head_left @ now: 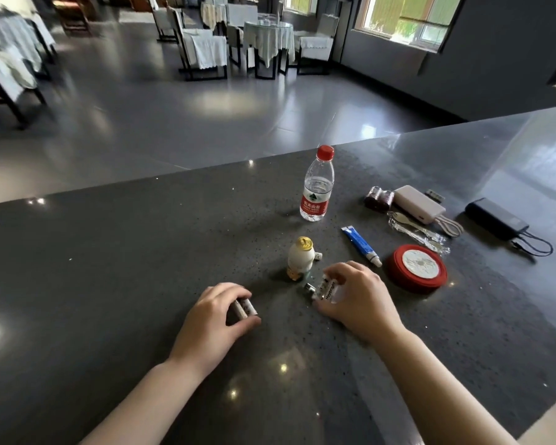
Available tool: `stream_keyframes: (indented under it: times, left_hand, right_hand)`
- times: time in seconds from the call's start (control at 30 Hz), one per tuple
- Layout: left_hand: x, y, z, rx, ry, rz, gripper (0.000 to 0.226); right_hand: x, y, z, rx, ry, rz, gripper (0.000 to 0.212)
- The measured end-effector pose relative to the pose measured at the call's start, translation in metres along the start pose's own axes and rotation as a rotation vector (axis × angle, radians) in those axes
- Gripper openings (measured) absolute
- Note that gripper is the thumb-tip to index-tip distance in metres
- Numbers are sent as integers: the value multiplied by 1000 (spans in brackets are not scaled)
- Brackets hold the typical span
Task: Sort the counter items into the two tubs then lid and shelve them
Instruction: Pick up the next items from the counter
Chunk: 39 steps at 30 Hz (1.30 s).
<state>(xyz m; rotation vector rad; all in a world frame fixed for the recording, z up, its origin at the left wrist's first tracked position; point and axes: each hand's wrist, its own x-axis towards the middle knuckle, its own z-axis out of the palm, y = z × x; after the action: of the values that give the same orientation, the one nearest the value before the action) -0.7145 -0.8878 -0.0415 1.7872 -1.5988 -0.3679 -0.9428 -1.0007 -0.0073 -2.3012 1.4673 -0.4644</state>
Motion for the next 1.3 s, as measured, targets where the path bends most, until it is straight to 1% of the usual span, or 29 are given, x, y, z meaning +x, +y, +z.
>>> stream_keyframes:
  times: [0.1, 0.2, 0.4, 0.57, 0.7, 0.8, 0.9, 1.03, 1.17, 1.3]
  left_hand:
    - [-24, 2, -19, 19, 57, -34, 34]
    - [-56, 1, -43, 21, 153, -113, 35]
    - [-151, -15, -106, 115, 357, -337, 39]
    - [-276, -26, -172, 229, 548, -571, 40]
    - [-395, -30, -222, 277, 696, -728, 38]
    - [-486, -36, -259, 320, 793, -826, 38]
    - [-576, -46, -299, 350, 823, -893, 37]
    - [-672, -57, -353, 405, 796, -933, 35]
    - [-733, -76, -401, 403, 830, -955, 32]
    - [-769, -113, -443, 410, 870, -945, 32]
  right_hand:
    - [-19, -23, -2, 19, -18, -107, 52]
    - [-29, -56, 10, 65, -51, -232, 52]
    - [-44, -150, 61, 139, -232, -493, 47]
    - [-108, -263, 109, 218, -374, -735, 43]
    - [-188, -356, 149, 271, -494, -949, 42]
    - [-257, -423, 179, 283, -542, -1066, 41]
    - [-327, -487, 207, 306, -580, -1116, 41]
    - [-407, -560, 234, 348, -623, -1145, 41]
    - [-459, -623, 253, 322, -657, -1198, 45]
    - [-486, -685, 280, 297, -668, -1223, 44]
